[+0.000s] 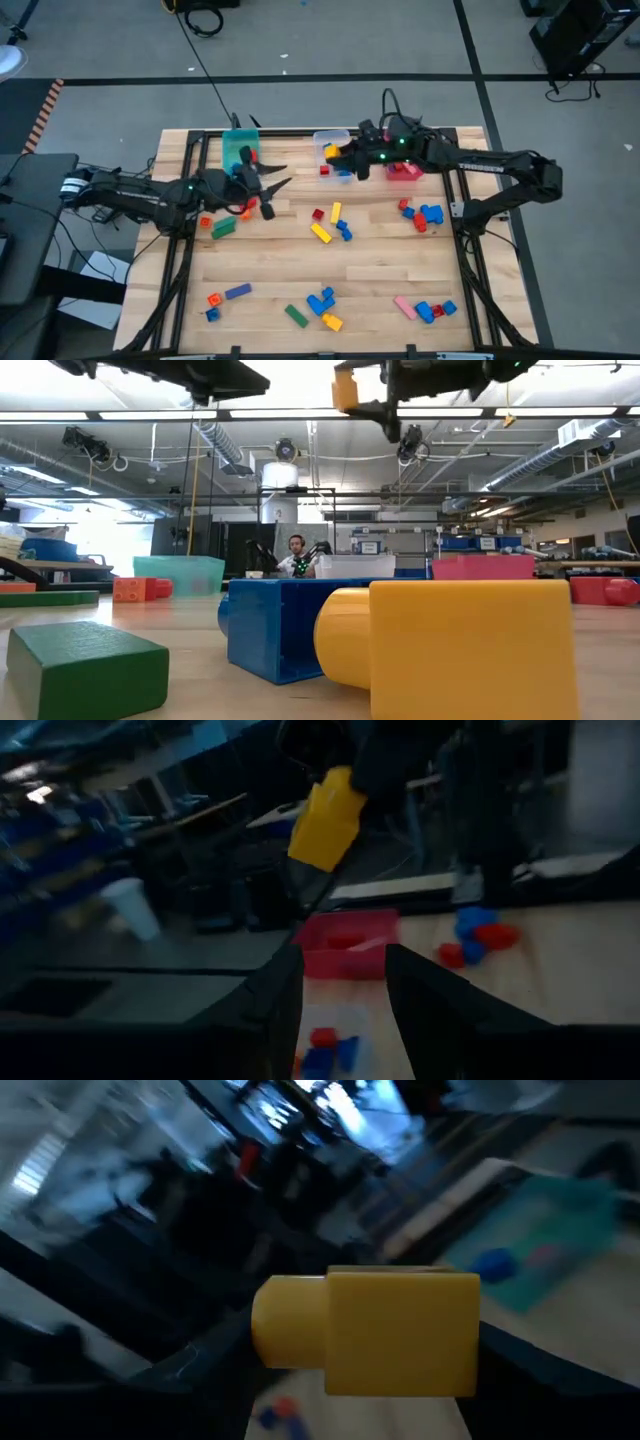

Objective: Sort blocks by size
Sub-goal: Put the yellow one-stud game piece into the blue bin

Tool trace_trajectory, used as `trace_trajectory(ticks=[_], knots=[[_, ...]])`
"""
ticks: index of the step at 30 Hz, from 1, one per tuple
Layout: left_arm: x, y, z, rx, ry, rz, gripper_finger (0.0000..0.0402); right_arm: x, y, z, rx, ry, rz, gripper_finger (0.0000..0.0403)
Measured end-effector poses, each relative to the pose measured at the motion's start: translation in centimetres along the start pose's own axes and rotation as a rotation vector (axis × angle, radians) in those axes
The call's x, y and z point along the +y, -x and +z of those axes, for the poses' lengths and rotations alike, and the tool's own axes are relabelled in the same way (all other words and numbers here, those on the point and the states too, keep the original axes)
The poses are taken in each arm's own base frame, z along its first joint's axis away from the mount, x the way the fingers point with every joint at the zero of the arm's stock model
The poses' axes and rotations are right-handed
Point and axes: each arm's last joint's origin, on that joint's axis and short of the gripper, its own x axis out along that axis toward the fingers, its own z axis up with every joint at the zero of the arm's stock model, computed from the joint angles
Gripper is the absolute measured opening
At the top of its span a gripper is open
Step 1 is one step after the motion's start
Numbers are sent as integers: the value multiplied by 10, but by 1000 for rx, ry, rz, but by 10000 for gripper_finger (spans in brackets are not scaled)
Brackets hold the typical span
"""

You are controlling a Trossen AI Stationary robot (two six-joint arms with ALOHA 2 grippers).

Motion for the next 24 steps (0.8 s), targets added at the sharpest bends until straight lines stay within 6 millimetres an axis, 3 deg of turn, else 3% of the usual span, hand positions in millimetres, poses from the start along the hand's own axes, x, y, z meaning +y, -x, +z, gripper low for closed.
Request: trace_trajectory(ticks=[7,16,24], knots=[[-10,-32,15,47,-164,68,152,-12,-24,-3,4,-133,145,282],[-14,-58,17,100,-176,140,156,-13,-32,-7,15,-151,198,282],[-7,-61,18,90,-113,159,223,-12,-32,-8,22,-142,210,283]])
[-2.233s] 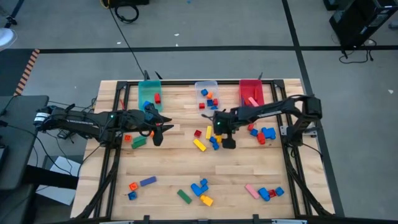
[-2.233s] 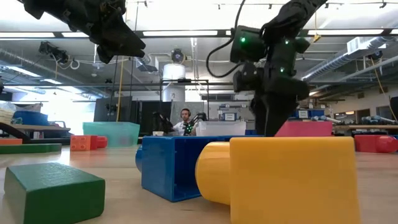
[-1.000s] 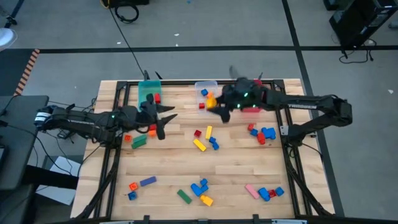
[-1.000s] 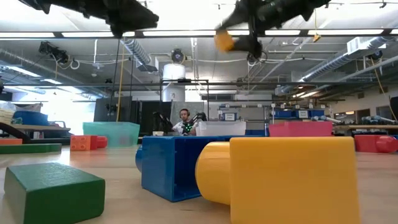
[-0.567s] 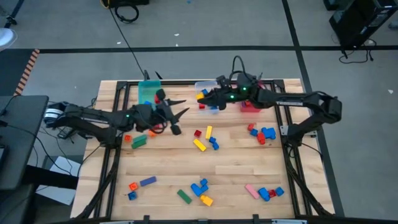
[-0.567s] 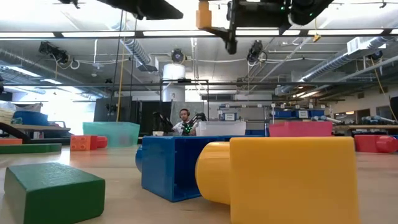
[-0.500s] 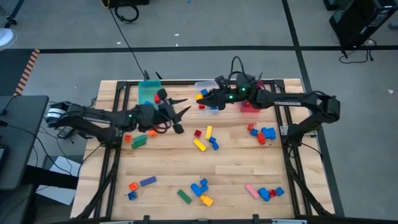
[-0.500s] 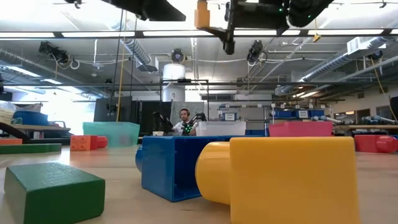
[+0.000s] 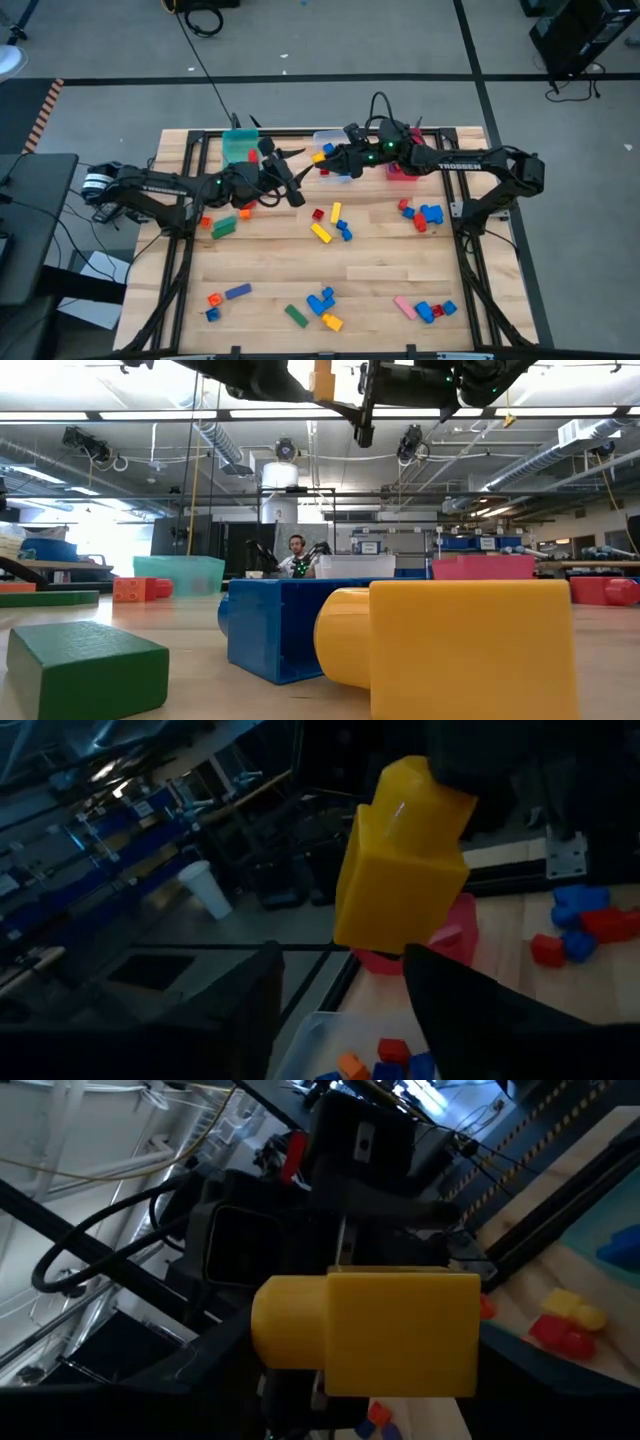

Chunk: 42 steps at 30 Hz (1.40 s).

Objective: Sort blocks by size
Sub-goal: Put the yellow one-stud game piece into the blue bin

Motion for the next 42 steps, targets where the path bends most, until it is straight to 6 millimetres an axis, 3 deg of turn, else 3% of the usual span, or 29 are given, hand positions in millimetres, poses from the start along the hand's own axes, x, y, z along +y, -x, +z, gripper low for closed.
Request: trace_trajectory(ticks=[9,17,27,33,42], knots=[[-2,0,2,-40,1,-85,287,0,0,0,-2,-1,-2,283],[1,-1,4,-64,20,-62,289,1,-1,-2,-10,0,-7,283],[-13,-16,-4,-88,25,-77,287,2,-3,-4,-9,-1,-17,283],[-12,-16,-2,-103,34,-73,257,0,-3,-5,-7,-4,-43,283],[-12,-16,-2,-106,21,-71,150,-1,-3,-5,-9,-7,-48,286]])
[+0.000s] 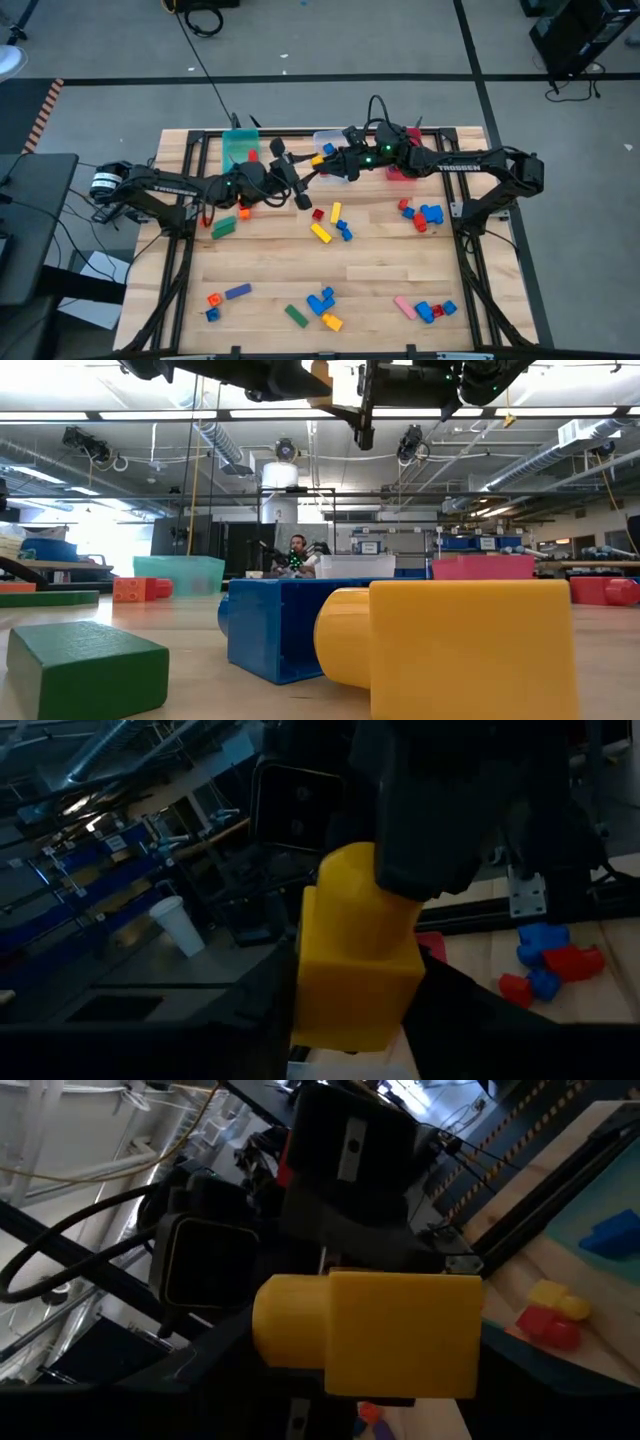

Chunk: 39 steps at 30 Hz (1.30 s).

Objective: Sort blocks by size
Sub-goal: Put the yellow one-stud game piece into the blue bin

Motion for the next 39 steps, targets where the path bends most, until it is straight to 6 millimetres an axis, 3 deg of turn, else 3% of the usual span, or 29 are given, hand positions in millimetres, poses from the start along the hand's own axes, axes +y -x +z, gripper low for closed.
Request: trace_trajectory(ticks=[7,14,21,26,31,39], knots=[[1,1,1,-1,23,21,147,1,0,0,28,137,29,311],[14,11,7,52,27,164,151,-13,11,15,-13,104,-26,330],[46,35,7,231,65,414,144,-41,21,6,102,61,-286,322],[82,60,-12,383,266,465,144,-56,29,-12,200,77,-556,311],[109,74,-43,606,448,442,144,-58,30,-24,244,81,-684,303],[142,64,-87,848,667,400,143,-49,23,-36,260,111,-692,302]])
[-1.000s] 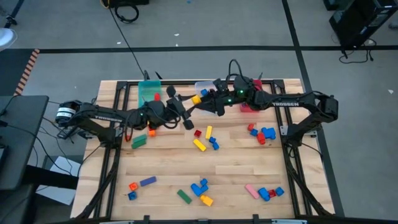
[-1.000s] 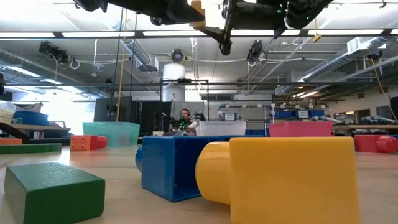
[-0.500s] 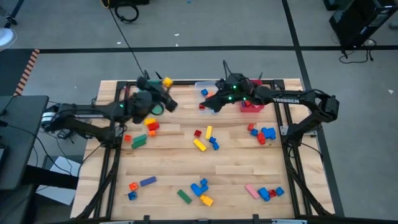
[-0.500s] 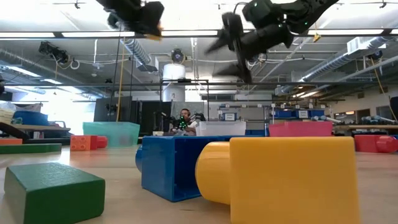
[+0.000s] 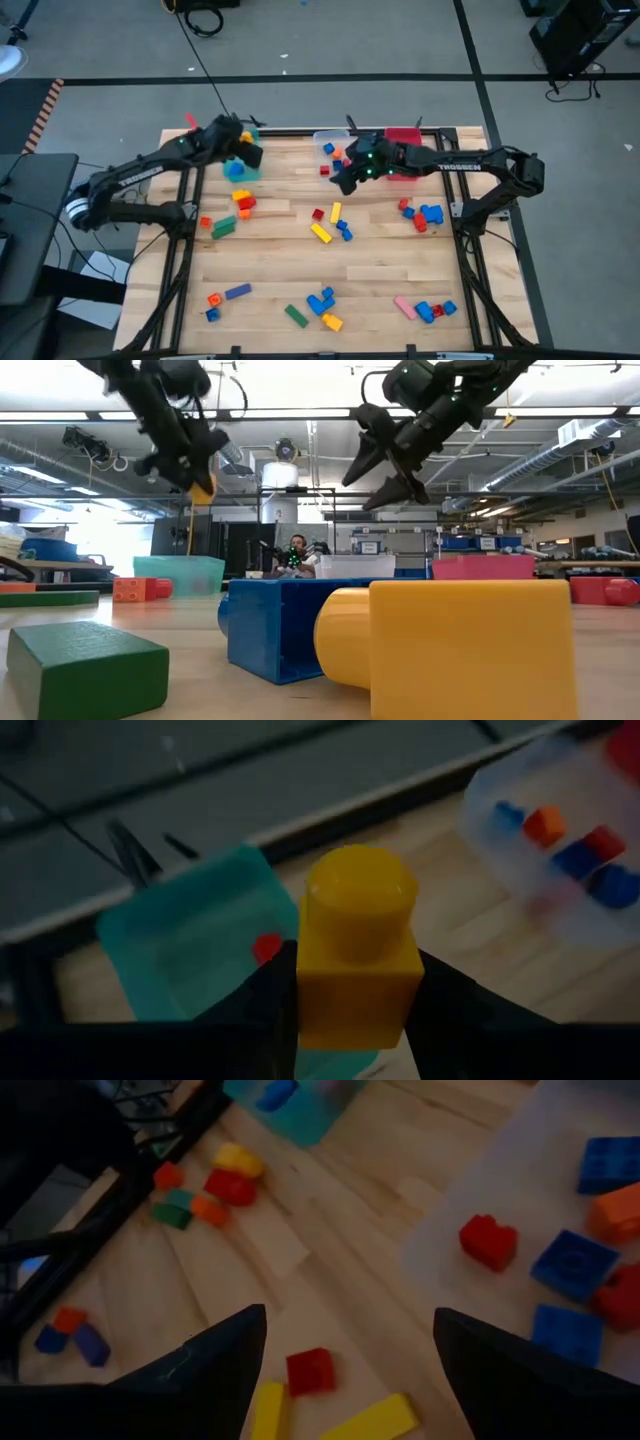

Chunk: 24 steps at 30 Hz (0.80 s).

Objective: Sort blocks by size
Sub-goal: Put the yellow one-stud game piece into the blue bin

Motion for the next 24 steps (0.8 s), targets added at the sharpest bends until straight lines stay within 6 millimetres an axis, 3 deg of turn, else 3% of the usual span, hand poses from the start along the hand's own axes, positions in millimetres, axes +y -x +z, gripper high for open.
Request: trace_trajectory(ticks=[7,12,17,24], knots=[[13,-49,-4,222,20,11,143,8,-1,-6,17,18,16,298],[19,-71,-11,320,34,70,152,12,-1,-10,35,27,20,297],[20,-82,-14,356,29,88,169,16,-2,-14,49,38,27,297],[21,-83,-14,340,22,126,181,18,-2,-15,52,58,32,293]])
